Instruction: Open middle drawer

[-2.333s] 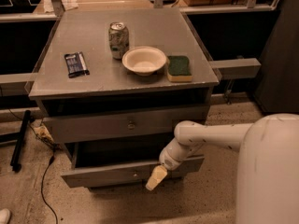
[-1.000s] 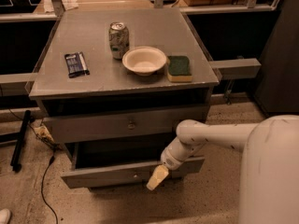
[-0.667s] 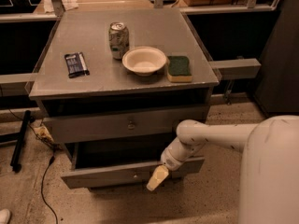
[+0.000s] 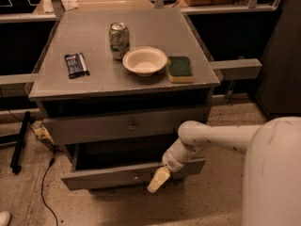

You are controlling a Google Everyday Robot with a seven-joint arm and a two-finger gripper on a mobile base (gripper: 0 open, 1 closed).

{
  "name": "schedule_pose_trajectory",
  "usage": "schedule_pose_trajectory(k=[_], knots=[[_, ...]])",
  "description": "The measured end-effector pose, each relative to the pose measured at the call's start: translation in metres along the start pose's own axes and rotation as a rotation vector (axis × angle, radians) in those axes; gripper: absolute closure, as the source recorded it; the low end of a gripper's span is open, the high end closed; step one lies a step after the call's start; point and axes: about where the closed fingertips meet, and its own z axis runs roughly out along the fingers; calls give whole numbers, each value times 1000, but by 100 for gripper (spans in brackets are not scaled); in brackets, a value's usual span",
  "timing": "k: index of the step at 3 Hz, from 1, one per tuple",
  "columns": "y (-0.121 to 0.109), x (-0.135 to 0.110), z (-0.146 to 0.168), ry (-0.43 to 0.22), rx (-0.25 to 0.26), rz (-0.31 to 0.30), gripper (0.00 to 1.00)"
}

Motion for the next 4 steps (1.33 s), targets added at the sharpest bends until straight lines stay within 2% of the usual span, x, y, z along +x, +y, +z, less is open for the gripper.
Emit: schedule_pose_trajectory(k=[2,4], knots=[[-3,-4,-5,0,0,0,0],[6,0,-23,-32,26,52,0]])
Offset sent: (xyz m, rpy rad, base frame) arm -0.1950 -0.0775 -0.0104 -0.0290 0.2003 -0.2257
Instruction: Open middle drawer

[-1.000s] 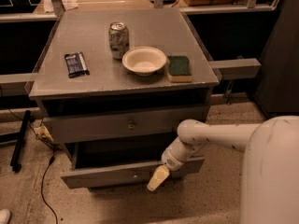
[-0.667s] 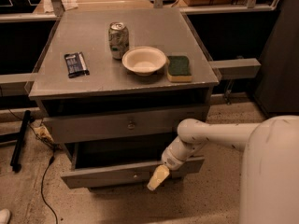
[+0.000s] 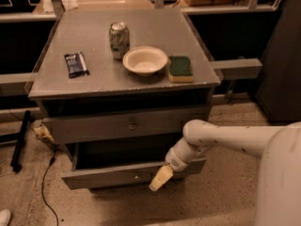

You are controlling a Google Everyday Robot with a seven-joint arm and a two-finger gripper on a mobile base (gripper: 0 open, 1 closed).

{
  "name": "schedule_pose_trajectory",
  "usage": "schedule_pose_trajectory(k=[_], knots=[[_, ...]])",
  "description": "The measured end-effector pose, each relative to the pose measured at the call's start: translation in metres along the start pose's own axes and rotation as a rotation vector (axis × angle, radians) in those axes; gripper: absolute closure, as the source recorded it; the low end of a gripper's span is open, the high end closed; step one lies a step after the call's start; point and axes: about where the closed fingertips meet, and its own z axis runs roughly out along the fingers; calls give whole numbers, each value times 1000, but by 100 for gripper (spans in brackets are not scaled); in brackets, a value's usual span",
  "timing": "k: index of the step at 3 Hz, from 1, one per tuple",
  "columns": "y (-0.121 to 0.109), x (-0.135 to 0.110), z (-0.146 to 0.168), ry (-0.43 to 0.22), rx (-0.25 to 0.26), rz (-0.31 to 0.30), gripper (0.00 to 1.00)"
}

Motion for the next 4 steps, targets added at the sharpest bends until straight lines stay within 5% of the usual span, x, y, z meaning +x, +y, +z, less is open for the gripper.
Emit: schedule_pose_trajectory(k=[1,2,4], knots=[[17,33,-43,-19,58,118,0],[37,56,-62,9,83,138,0],[29,27,-56,-46,67,81,0]])
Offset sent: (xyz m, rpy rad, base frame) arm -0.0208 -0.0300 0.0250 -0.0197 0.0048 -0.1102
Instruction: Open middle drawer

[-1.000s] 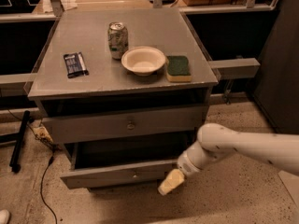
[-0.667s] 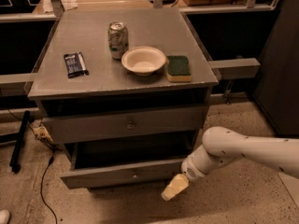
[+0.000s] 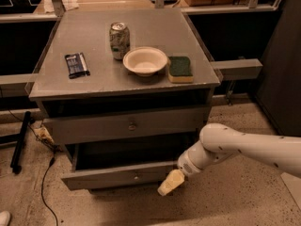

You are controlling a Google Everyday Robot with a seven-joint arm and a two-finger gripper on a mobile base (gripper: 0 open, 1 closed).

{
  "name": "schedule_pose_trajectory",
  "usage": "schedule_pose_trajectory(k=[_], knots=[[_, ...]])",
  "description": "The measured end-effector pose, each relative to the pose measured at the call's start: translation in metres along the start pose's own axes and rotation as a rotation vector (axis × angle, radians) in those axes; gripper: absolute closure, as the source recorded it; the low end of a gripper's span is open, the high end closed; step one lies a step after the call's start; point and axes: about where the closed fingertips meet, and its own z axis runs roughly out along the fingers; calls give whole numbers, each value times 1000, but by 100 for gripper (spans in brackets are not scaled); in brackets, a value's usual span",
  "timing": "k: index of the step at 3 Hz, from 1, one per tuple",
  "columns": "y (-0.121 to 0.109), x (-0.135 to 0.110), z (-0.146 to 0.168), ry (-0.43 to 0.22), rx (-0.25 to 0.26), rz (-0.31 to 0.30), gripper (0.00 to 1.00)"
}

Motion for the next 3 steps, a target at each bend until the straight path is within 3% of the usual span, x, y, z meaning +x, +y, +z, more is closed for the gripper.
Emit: schedule_pose_trajectory(k=[1,2,3], knots=[[-11,-41,11,-32,-12,-66,0],[-17,-58,24,-31,-15,-95,0],[-20,-57,43,1,-22,-105,0]])
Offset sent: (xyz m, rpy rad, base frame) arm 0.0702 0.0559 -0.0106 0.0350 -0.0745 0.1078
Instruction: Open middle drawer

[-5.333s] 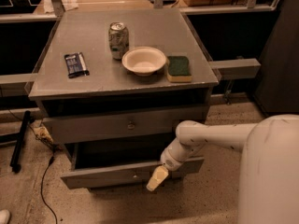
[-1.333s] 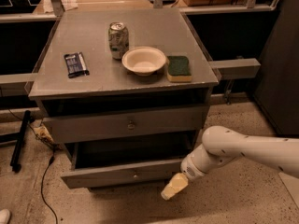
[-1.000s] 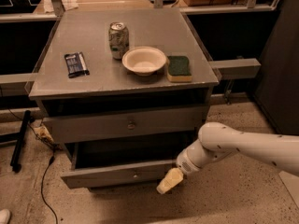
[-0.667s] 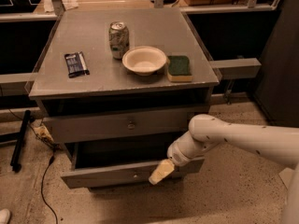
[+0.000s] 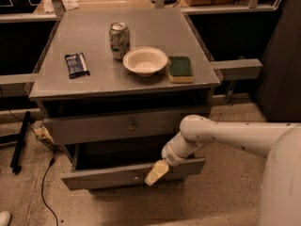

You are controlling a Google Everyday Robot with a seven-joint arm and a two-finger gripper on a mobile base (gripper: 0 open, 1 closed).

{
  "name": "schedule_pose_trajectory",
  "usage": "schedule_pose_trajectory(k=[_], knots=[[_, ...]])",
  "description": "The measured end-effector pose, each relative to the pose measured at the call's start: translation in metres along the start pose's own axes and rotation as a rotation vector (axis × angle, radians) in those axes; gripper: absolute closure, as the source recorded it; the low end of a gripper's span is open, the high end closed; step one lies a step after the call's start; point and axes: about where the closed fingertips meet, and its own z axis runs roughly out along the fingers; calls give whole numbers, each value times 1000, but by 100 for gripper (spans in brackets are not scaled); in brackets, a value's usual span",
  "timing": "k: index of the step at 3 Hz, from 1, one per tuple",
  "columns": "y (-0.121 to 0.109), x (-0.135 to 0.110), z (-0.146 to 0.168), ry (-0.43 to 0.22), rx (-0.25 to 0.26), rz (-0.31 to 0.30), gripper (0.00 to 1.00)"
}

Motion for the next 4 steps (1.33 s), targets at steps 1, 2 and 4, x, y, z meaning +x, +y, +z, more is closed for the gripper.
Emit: schedule_pose_trajectory(k=[1,2,4], knots=[[-1,9,14,19,-7,4,0],[-10,-7,16,17,5,-27,0],[-20,-31,10,-4,30,-70,0]])
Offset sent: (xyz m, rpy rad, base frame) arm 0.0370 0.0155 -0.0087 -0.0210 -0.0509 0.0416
